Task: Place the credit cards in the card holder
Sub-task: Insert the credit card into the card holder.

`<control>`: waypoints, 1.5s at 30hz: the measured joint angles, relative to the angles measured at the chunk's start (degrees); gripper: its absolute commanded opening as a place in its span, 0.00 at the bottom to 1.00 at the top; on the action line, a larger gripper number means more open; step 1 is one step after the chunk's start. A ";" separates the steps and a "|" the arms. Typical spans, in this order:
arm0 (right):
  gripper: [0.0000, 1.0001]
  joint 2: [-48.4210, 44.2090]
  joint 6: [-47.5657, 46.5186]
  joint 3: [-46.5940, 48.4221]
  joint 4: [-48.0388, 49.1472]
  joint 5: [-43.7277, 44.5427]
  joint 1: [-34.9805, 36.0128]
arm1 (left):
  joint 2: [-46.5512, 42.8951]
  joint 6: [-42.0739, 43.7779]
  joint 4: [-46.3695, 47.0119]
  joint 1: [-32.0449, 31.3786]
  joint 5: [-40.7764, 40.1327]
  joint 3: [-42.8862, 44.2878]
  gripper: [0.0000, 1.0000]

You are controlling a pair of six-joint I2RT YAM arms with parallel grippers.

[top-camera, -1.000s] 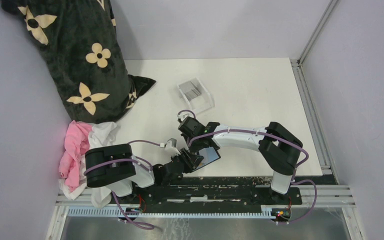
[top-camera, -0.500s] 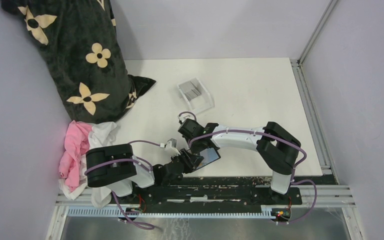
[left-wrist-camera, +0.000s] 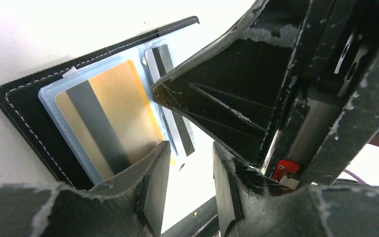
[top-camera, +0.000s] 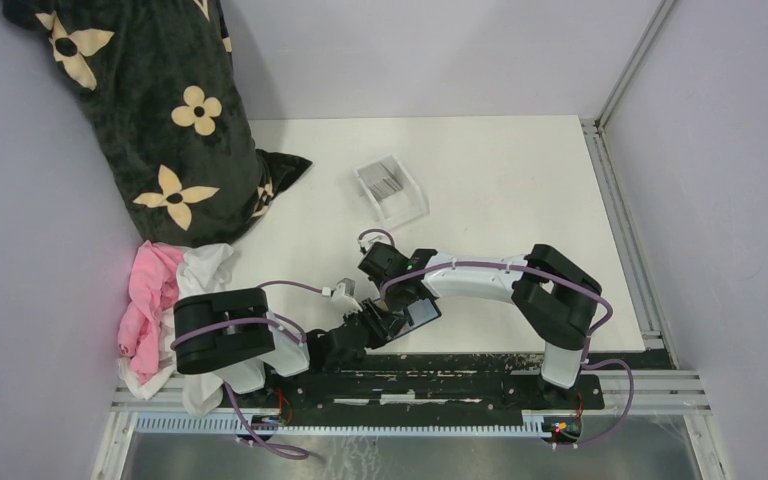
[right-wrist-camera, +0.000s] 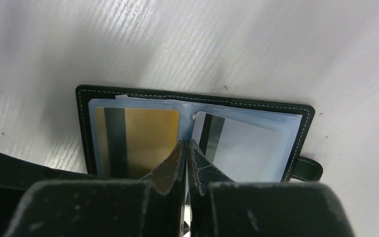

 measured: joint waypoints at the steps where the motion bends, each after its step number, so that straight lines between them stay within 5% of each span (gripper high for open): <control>1: 0.07 0.00 -0.17 -0.20 -0.24 0.04 0.00 | 0.02 -0.02 0.02 0.00 0.00 -0.02 0.46; 20: 0.08 -0.42 -1.46 -0.74 -2.21 2.62 0.76 | 0.02 -1.64 1.38 0.00 -0.11 -1.20 0.45; 36: 0.43 -3.91 -3.32 1.88 -4.76 2.75 0.68 | -16.48 4.59 -15.02 0.00 -3.72 -0.68 0.53; 45: 0.54 -15.26 -0.09 -1.62 -2.80 4.92 0.68 | -29.92 8.68 -23.69 -0.04 -5.64 0.28 0.56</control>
